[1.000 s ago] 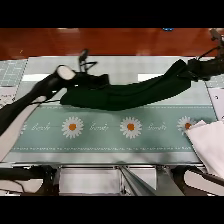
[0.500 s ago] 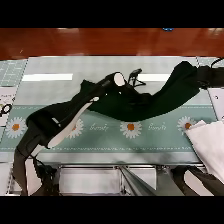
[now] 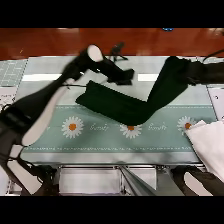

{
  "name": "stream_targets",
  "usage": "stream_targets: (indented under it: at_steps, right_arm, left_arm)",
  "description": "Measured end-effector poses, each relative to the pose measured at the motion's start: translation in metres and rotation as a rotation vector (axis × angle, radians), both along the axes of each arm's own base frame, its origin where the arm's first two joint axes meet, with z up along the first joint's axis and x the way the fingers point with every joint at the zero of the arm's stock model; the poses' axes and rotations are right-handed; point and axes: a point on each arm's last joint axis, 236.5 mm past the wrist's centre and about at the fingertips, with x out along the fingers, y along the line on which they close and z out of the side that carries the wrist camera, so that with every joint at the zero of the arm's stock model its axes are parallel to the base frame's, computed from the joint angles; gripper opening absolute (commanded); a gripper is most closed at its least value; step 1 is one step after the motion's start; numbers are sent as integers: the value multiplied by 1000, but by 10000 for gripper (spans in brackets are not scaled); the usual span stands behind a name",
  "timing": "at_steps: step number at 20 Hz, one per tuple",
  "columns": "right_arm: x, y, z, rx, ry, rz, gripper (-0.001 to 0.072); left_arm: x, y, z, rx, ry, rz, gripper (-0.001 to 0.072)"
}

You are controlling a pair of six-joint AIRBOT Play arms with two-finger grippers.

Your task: Fold the shirts.

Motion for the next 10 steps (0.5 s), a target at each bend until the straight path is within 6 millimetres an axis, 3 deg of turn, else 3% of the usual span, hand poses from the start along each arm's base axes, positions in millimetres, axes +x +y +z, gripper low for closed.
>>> stream_targets:
  at_steps: [3, 5, 7, 10]
  right_arm:
    - [16, 52, -7, 59, -8, 55, 22]
    - [27, 91, -19, 105, 10, 94, 22]
    - [40, 129, -38, 132, 44, 131, 22]
    - [56, 181, -70, 151, 102, 188, 21]
  left_arm:
    - [34, 101, 55, 113, -144, 132, 24]
    - [37, 172, 92, 163, -219, 248, 24]
    - [25, 236, 112, 204, -270, 367, 24]
    - [-19, 303, 112, 244, -298, 513, 24]
